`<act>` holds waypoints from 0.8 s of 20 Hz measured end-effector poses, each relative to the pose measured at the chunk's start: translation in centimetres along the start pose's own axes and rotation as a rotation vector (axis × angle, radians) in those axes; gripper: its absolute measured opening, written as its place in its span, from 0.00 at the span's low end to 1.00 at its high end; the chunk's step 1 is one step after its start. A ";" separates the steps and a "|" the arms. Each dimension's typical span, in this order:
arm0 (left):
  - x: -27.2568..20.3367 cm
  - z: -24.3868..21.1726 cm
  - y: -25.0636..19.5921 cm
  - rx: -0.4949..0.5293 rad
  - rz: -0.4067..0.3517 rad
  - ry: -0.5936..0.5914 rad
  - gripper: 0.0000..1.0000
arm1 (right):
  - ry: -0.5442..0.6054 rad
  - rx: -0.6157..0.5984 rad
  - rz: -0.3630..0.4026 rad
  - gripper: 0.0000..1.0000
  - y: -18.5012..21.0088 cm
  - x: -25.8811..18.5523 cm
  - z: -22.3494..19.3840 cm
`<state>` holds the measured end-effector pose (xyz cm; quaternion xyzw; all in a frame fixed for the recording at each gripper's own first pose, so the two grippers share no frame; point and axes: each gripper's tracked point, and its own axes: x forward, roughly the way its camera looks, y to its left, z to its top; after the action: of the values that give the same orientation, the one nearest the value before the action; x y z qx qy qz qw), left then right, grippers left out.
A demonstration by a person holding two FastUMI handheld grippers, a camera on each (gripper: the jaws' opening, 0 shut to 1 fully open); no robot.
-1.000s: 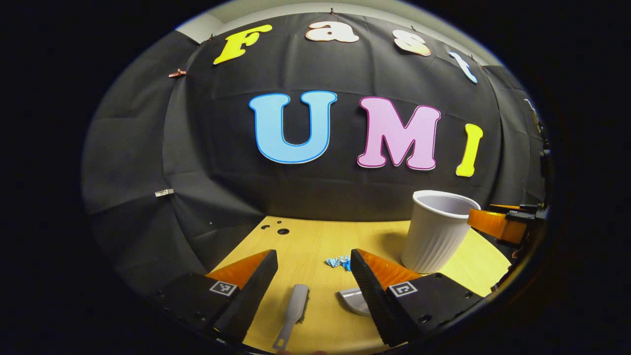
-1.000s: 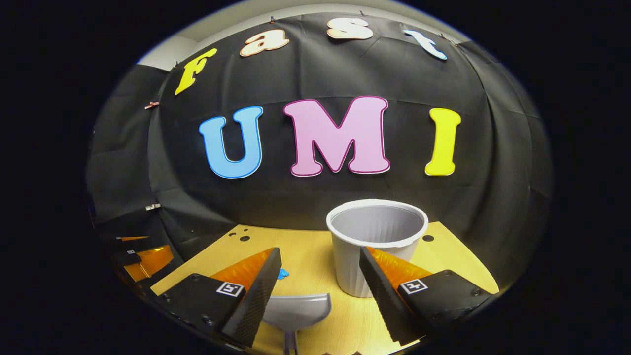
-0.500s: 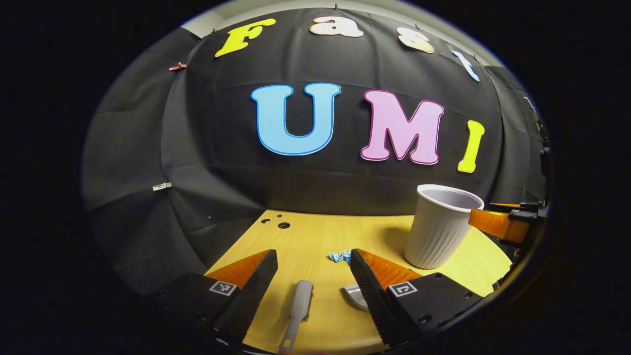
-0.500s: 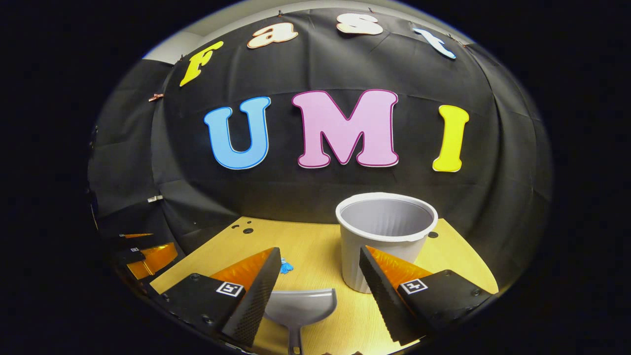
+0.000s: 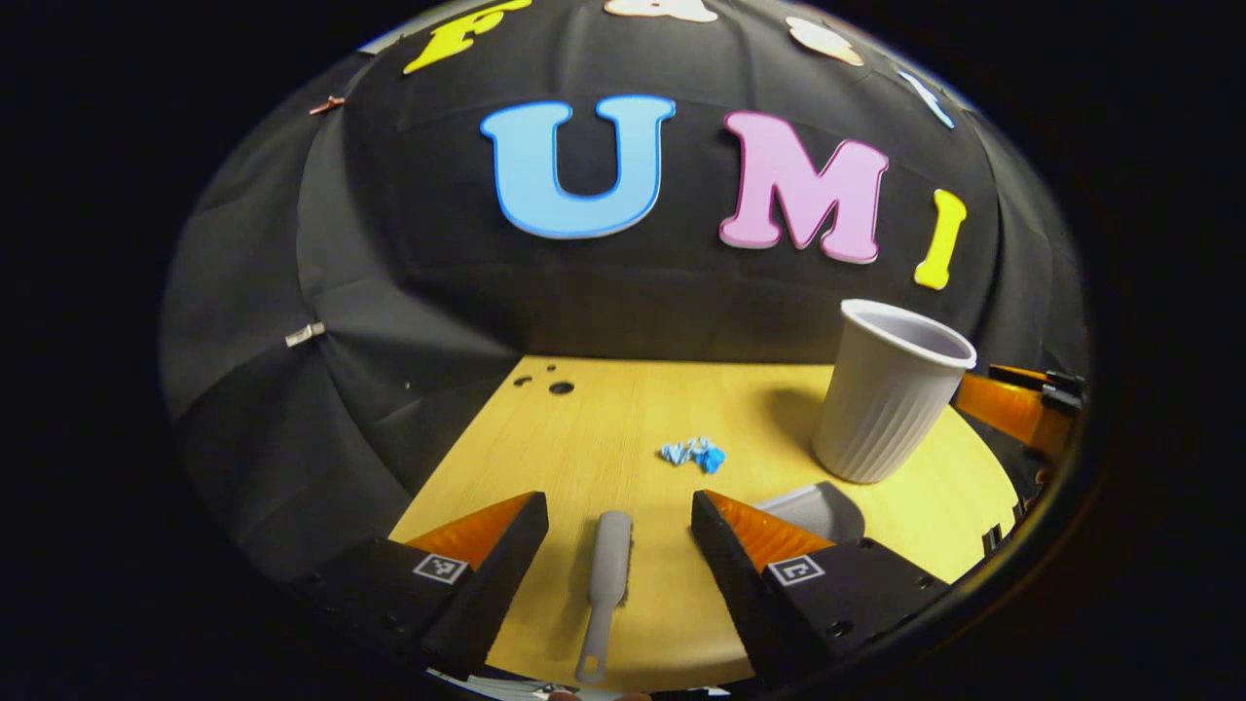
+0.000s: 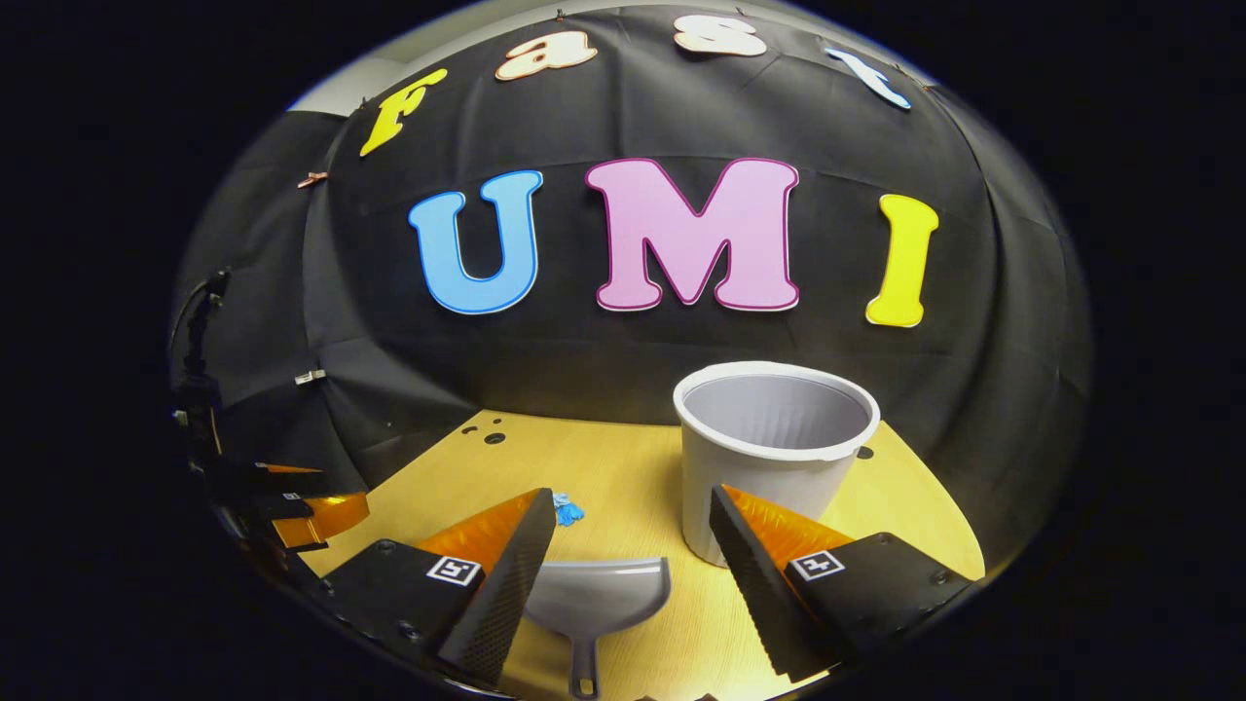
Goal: Pick up the small broom and dustpan from the desktop, sweep the trash into the dustpan with the broom, and then empty the trash into the garbage bin.
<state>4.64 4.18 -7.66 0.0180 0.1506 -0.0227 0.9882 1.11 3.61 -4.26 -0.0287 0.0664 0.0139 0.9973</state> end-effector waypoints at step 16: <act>6.8 -13.9 2.1 0.017 -0.086 0.550 0.96 | 0.083 0.054 -0.035 0.99 -0.6 -0.6 -0.9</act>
<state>7.06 6.61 -22.86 0.0254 0.4134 -0.0604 0.9082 0.40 2.95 -5.01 -0.0034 0.1077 -0.0065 0.9942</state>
